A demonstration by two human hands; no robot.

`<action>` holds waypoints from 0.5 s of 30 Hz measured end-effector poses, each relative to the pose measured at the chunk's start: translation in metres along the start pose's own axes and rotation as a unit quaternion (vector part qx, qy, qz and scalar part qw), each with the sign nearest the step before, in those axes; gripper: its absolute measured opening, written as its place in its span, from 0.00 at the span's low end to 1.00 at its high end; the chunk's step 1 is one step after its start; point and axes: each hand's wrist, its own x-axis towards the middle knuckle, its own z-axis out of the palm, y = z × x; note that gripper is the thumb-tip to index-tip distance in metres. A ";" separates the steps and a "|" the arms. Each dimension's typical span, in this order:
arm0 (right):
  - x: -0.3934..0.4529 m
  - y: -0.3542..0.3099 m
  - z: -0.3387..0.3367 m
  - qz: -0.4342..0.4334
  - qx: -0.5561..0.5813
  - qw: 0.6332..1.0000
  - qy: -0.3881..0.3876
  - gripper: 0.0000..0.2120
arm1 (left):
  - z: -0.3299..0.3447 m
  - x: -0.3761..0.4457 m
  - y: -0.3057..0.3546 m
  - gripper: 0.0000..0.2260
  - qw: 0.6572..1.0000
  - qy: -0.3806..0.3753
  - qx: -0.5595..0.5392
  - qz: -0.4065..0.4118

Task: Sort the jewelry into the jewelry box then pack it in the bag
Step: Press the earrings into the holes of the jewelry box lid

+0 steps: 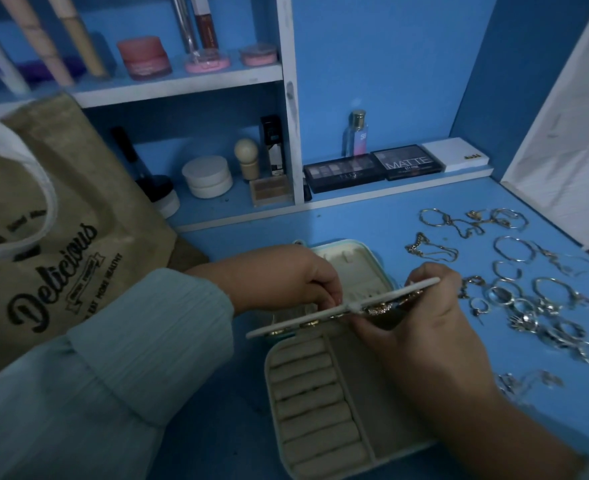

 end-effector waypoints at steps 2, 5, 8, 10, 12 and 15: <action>0.000 -0.001 0.000 0.001 -0.006 1.000 0.000 0.33 | 0.001 0.000 -0.001 0.08 1.000 0.006 -0.025 -0.004; 0.000 0.000 0.001 0.004 -0.010 1.000 0.002 0.33 | 0.002 -0.001 -0.004 0.08 0.998 0.010 -0.064 -0.015; 0.000 0.001 0.000 0.010 -0.012 1.000 -0.009 0.33 | 0.003 -0.001 -0.007 0.07 0.996 0.009 -0.088 -0.027; 0.001 0.001 0.000 0.012 -0.011 1.000 -0.011 0.33 | 0.003 -0.002 -0.008 0.07 0.995 0.006 -0.090 -0.033; 0.001 0.000 -0.001 0.011 -0.014 1.000 -0.010 0.34 | 0.003 -0.002 -0.007 0.07 0.996 0.000 -0.085 -0.033; 0.002 -0.001 -0.001 0.020 -0.010 1.000 -0.016 0.34 | 0.003 -0.002 -0.007 0.06 0.996 -0.001 -0.083 -0.031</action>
